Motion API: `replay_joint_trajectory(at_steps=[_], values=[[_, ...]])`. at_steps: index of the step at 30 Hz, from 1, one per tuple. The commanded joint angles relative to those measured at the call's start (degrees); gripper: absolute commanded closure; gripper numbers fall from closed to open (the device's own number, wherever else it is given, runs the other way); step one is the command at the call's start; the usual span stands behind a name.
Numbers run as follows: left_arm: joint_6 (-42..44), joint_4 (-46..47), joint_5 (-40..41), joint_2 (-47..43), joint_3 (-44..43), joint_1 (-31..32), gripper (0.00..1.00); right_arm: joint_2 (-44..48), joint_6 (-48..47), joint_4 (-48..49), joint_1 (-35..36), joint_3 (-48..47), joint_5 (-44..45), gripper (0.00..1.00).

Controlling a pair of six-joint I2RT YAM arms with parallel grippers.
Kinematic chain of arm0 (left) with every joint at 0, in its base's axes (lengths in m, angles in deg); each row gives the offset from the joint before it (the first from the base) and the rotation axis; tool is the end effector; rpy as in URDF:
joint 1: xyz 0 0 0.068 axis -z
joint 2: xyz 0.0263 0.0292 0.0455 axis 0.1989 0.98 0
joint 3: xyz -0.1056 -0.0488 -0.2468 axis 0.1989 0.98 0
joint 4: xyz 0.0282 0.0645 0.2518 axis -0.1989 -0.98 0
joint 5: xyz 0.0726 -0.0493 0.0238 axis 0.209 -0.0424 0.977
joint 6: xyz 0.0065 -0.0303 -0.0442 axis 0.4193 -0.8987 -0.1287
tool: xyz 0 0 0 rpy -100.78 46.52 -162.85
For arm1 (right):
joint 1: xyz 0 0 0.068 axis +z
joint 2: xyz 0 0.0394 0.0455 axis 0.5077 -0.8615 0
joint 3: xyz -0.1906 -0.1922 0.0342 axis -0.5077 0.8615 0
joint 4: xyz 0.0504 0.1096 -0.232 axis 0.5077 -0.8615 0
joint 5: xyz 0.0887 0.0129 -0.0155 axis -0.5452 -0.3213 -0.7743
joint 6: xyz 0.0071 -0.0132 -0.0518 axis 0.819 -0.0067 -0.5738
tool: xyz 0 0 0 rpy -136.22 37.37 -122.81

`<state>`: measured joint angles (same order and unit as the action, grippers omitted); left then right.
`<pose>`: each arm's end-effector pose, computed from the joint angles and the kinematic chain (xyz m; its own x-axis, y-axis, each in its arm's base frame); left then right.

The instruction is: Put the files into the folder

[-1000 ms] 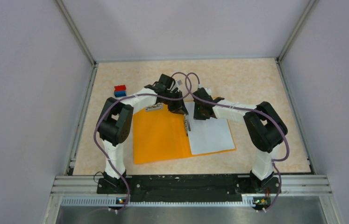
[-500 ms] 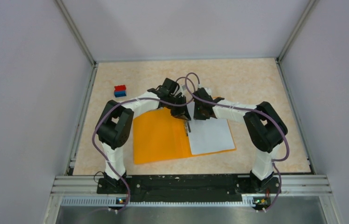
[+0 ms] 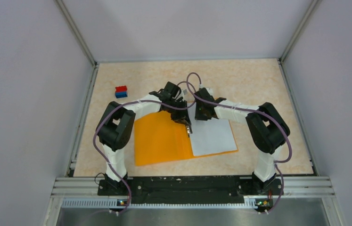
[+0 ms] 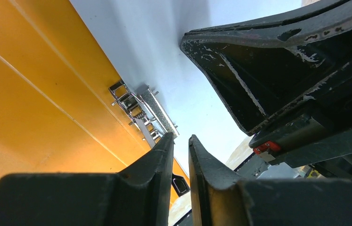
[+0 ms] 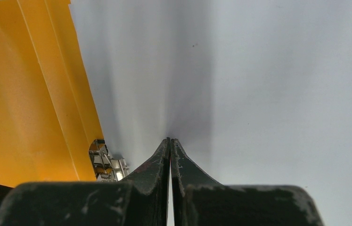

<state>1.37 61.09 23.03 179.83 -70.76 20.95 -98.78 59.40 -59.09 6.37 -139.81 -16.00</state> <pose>0.3266 -0.2285 0.1731 -0.9776 0.0806 -0.1942 0.1870 0.7552 -0.6282 0.3071 0.2236 0.1651 -0.8538 0.0893 -0.5129 -0.0263 0.9765 0.2138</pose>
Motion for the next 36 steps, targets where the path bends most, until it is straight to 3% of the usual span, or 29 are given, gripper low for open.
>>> replay_joint_trajectory(at_steps=[1, 11, 16, 19, 23, 36], values=[[2.11, -2.22, 1.98, -2.52, -2.67, 0.44, 0.75, 0.41, 0.08, -0.64, -0.39, -3.23, 0.12, 0.98], [5.68, -8.17, 6.62, 3.99, -15.90, 0.37, 0.75, 1.93, 0.72, -2.09, -0.76, -6.32, -1.27, 0.98], [5.23, -10.05, 7.85, 8.87, -20.59, 0.27, 0.77, 6.51, 1.66, -3.01, -0.85, -5.10, -0.76, 0.89], [4.69, -9.59, 7.58, 10.43, -20.70, 0.22, 0.79, 10.13, 1.72, -3.09, -0.78, -3.02, -1.45, 0.76], [4.39, -8.83, 7.71, 11.78, -20.09, 0.26, 0.81, 14.08, 2.04, -3.20, 0.72, -0.53, -1.38, 0.67], [4.48, -9.48, 9.63, 14.97, -20.04, 0.19, 0.83, 12.23, 3.74, -3.85, 8.52, -1.90, -1.81, 0.66]])
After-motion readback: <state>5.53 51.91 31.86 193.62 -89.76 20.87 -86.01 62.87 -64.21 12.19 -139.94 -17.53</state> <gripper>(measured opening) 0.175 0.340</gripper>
